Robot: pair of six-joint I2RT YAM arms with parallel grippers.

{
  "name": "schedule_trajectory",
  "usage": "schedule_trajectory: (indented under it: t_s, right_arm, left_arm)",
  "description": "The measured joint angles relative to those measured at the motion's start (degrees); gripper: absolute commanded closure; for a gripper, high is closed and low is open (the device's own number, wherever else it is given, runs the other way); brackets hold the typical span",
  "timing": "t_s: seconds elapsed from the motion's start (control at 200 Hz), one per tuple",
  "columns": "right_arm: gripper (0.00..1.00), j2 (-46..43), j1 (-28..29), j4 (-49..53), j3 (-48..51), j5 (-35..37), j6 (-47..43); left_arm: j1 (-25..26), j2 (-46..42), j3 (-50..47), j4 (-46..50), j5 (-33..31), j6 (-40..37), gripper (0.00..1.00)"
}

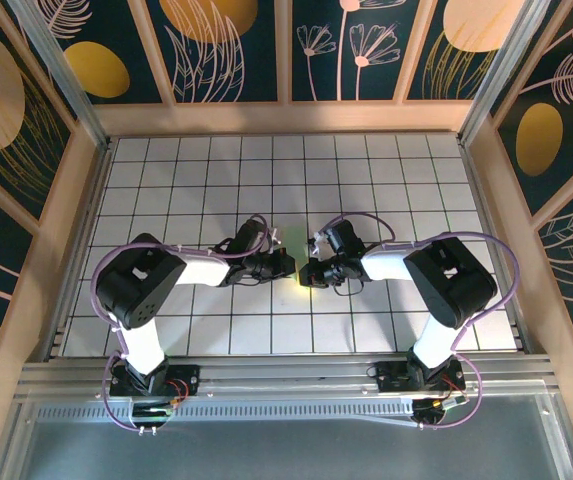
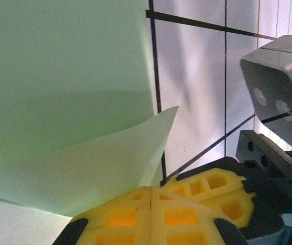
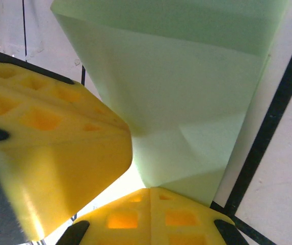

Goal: Fold a paper plane with a square sheet of paper (fold left side to right side)
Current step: Third fold the triangle at the center of the table.

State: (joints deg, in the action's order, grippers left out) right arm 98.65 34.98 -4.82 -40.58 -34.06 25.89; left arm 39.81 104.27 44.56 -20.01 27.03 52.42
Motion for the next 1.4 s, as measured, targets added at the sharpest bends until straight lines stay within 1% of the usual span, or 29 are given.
schedule_trajectory:
  t_s: [0.425, 0.826, 0.931, 1.181, 1.401]
  right_arm:
    - [1.00, 0.0, 0.0, 1.1, -0.5, 0.4, 0.0]
    - [1.00, 0.0, 0.2, 2.7, -1.2, 1.1, -0.5]
    - [1.00, 0.1, 0.2, 2.9, -1.3, 1.0, -0.5]
    - [1.00, 0.1, 0.2, 2.9, -1.3, 1.0, -0.5]
    - [1.00, 0.1, 0.2, 2.9, -1.3, 1.0, -0.5]
  left_arm:
    - [0.1, 1.6, 0.4, 1.1, -2.4, 0.4, 0.99]
    - [-1.4, 2.3, 0.8, 1.1, -0.2, 0.4, 1.00]
    - [-3.2, 2.3, 0.8, 1.0, -0.1, -0.3, 1.00]
    - [-10.1, 2.3, 0.8, 0.9, -0.5, -4.5, 1.00]
    - [-13.8, 2.5, 1.0, 0.6, -0.6, -7.5, 1.00]
